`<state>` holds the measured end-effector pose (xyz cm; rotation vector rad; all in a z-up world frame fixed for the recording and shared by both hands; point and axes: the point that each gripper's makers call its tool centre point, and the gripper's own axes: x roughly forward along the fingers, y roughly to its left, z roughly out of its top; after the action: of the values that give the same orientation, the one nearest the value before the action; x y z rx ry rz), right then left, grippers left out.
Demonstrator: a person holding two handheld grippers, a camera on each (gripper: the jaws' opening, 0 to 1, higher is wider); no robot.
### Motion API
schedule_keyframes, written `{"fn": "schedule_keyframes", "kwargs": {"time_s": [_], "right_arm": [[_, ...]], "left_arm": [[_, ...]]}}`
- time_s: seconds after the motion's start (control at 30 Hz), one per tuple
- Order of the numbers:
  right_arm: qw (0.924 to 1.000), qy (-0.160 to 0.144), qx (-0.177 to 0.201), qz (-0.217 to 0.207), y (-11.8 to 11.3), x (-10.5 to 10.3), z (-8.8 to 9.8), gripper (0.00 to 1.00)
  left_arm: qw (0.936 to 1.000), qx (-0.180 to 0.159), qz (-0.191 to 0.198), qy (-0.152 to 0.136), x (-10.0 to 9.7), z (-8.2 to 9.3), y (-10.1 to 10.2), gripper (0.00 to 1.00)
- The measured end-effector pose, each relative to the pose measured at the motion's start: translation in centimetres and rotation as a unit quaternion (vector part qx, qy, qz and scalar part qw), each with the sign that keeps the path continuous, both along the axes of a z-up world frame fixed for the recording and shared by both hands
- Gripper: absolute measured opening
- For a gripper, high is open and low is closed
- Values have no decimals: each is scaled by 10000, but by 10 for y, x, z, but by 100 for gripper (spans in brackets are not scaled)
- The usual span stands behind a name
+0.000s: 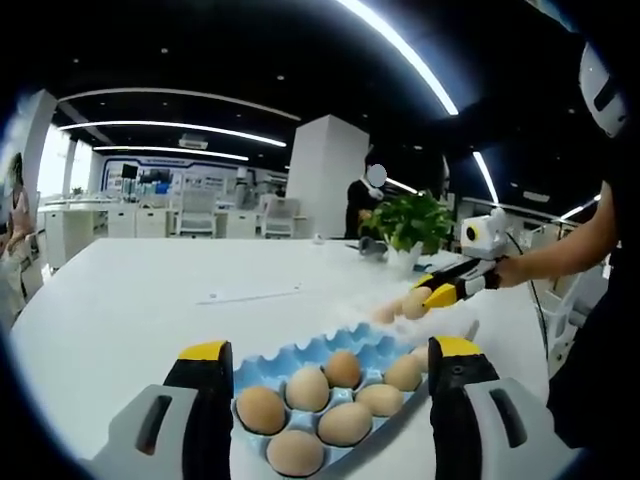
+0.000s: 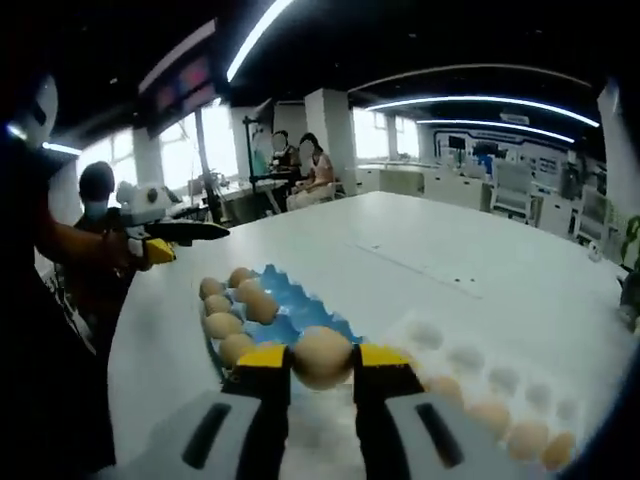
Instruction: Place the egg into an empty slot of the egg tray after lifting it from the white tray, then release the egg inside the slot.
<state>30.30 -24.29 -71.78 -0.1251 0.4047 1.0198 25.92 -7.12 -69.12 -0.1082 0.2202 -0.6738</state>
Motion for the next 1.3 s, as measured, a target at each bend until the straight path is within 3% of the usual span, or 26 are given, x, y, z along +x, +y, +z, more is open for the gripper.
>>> {"fn": "schedule_keyframes", "kwargs": {"time_s": [0.27,0.53,1.3], "right_arm": [[9990,158,6,419,37,4,-15,24],[9973,268,-130,677,56,2,-30,24],[9917,588,-406,1072,71,2,-53,24]], "left_arm": [[10000,-1,-31,28,-1,-1,0,80],[10000,38,-5,-5,0,0,1,81],[10000,31,-32,56,2,-3,-1,78]]}}
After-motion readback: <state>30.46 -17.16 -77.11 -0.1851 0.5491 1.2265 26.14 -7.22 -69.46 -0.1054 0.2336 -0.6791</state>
